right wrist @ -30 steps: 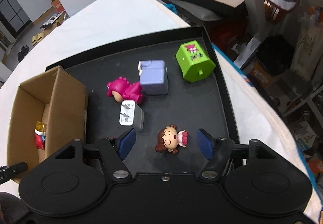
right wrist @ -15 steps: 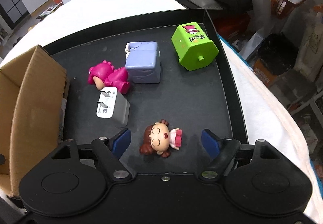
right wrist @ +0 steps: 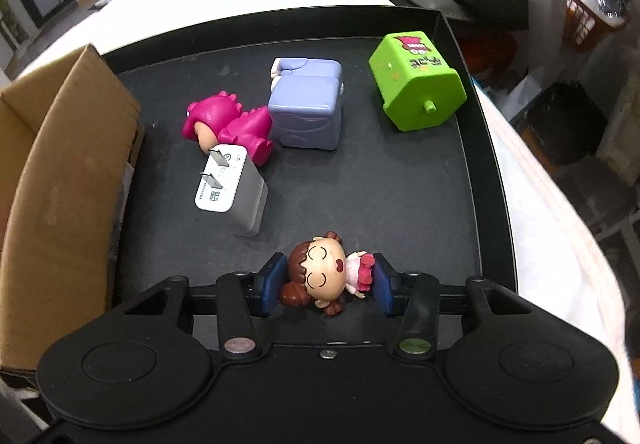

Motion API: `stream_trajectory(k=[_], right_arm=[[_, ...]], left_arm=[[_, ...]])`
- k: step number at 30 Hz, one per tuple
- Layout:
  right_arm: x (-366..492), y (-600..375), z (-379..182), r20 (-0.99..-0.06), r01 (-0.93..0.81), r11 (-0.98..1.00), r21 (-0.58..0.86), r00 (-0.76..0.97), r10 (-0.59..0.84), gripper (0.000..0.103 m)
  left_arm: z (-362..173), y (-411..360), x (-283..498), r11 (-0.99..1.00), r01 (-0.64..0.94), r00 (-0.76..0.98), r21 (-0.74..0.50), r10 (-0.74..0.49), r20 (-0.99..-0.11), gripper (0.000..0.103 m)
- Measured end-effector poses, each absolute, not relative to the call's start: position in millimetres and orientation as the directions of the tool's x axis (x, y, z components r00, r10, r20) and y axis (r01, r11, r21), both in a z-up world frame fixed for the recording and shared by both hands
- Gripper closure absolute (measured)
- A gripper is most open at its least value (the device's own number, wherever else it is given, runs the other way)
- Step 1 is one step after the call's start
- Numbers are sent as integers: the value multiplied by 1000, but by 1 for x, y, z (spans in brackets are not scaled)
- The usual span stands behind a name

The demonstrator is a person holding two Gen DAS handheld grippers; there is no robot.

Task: Organize rigid objects
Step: 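Move the right gripper to the brown-haired doll and grasp it, then carry the doll over the box and release it with the right gripper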

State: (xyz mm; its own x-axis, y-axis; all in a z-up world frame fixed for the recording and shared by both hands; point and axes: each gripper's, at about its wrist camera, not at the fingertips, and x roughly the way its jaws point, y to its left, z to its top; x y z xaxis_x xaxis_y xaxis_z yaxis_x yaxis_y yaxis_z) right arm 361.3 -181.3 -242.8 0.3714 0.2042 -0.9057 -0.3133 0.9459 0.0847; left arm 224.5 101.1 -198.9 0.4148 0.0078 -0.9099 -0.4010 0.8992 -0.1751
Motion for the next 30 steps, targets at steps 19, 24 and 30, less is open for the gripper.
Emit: stream_trajectory(k=[19, 24, 30], right_arm=[[337, -169, -188, -873, -390, 920, -28, 459, 168, 60], [334, -163, -171, -869, -376, 926, -30, 467, 162, 60], [332, -148, -149, -864, -366, 931, -17, 474, 170, 60]], left_arm=[[-201, 109, 216, 904, -357, 447, -234, -55, -893, 84], [-202, 112, 216, 899, -361, 449, -247, -64, -891, 84], [-204, 118, 216, 893, -357, 456, -274, -89, -886, 84]])
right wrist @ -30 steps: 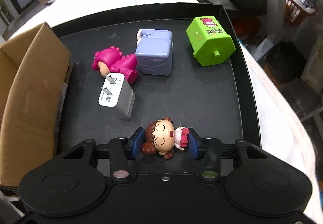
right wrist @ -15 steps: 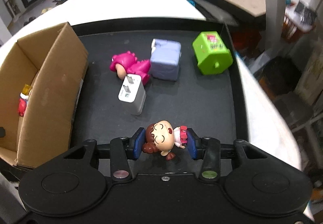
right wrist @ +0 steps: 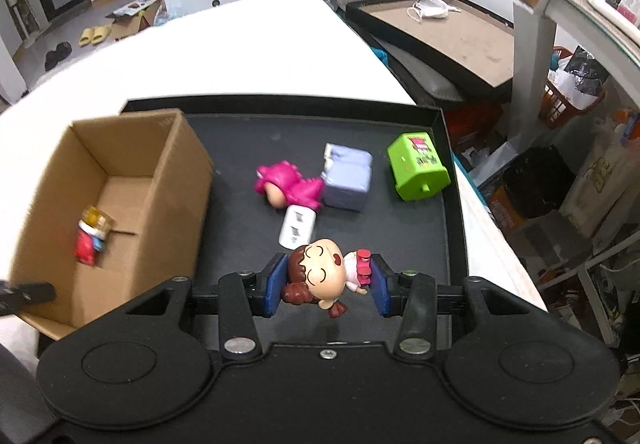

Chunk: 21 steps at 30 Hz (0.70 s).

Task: Organize rigid objects
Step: 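Carry the doll over the box and release it with the right gripper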

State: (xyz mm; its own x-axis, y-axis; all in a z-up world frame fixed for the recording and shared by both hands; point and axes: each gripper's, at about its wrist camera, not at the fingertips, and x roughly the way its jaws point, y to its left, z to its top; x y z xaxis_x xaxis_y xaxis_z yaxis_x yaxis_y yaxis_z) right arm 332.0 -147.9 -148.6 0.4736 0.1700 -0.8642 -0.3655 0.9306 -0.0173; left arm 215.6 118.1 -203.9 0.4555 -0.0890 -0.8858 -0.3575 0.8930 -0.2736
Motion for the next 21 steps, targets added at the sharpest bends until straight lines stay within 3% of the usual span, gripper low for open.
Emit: stream_trajectory(k=[21], right_arm=[[327, -42, -104, -842, -458, 889, -6, 482, 243, 60]], left_arm=[[-212, 136, 205, 877, -327, 487, -352, -163, -858, 84]])
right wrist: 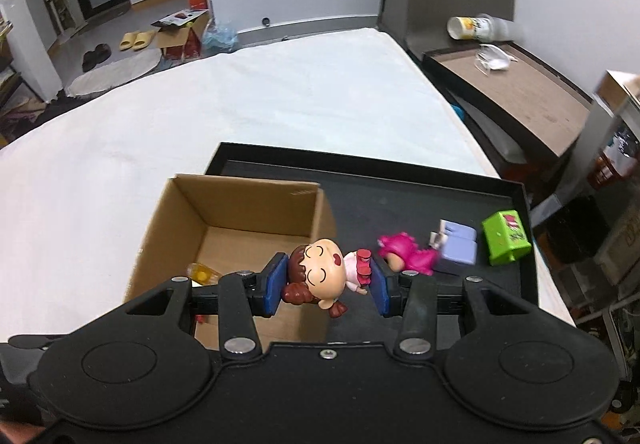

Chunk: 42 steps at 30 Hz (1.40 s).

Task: Organize rigid objects
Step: 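Carry the doll over the box and release it with the right gripper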

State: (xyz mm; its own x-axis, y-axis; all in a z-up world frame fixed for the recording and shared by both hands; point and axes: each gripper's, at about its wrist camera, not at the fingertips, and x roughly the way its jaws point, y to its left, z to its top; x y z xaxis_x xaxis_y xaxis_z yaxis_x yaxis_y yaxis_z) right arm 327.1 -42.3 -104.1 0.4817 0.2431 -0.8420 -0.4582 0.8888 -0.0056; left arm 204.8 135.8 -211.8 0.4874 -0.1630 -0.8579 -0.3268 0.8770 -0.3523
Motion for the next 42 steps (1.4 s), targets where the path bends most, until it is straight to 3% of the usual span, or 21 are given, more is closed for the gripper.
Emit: stream_trajectory(k=[29, 42], right_arm=[[332, 47, -91, -839, -543, 839, 34, 440, 319, 60], [331, 29, -93, -845, -536, 841, 78, 412, 341, 57]], left_arm=[[-212, 136, 205, 882, -313, 488, -353, -169, -856, 84], [-212, 135, 205, 883, -314, 490, -348, -163, -856, 82]])
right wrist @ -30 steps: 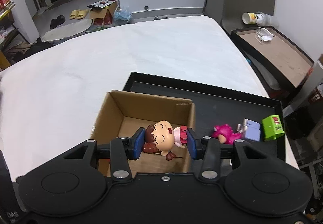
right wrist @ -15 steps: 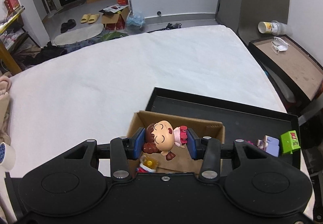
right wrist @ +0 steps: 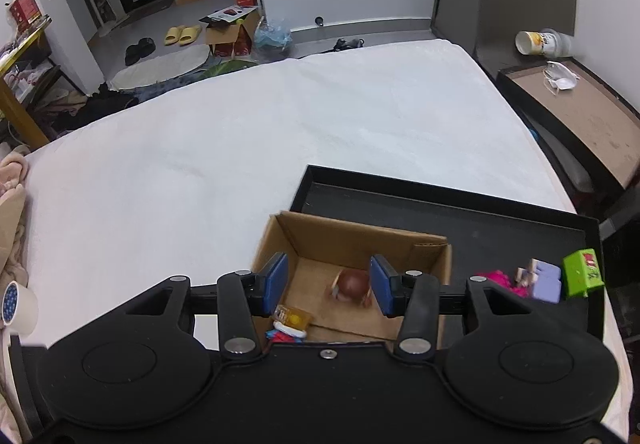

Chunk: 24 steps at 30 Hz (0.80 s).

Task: Organize rigid objects
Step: 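Carry the doll over the box and release it with the right gripper, then move the right gripper to the white charger plug and grasp it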

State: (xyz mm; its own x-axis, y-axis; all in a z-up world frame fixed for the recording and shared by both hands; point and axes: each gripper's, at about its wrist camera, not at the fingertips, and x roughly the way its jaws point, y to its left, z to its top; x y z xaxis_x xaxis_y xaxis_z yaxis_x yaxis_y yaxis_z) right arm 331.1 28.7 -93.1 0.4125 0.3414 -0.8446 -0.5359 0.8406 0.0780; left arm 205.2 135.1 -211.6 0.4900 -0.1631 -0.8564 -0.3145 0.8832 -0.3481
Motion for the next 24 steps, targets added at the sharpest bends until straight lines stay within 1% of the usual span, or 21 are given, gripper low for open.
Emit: stream_trajectory(k=[7, 9, 11, 15, 16, 18, 22, 24], right_arm=[[324, -7, -91, -852, -530, 844, 82, 402, 336, 57], [323, -17, -91, -853, -527, 847, 73, 407, 327, 54], [322, -26, -91, -850, -525, 849, 62, 418, 320, 49], [321, -45, -93, -848, -517, 856, 31, 439, 296, 45], [321, -50, -94, -848, -512, 859, 27, 444, 291, 42], [321, -60, -97, -847, -504, 863, 27, 447, 288, 40], [325, -81, -104, -844, -476, 879, 43, 453, 286, 32], [327, -91, -108, -843, -458, 887, 56, 455, 288, 31]], left_arm=[[-210, 134, 205, 885, -317, 488, -342, -158, -859, 82], [-210, 133, 206, 885, -317, 487, -340, -156, -859, 82], [-210, 133, 205, 887, -316, 487, -338, -154, -860, 82], [-210, 132, 206, 887, -319, 485, -334, -151, -862, 82], [-210, 132, 206, 887, -319, 484, -334, -150, -862, 82], [-209, 131, 206, 888, -320, 483, -329, -146, -863, 82], [-209, 129, 207, 892, -320, 483, -321, -138, -865, 82], [-208, 128, 207, 892, -322, 481, -317, -134, -866, 82]])
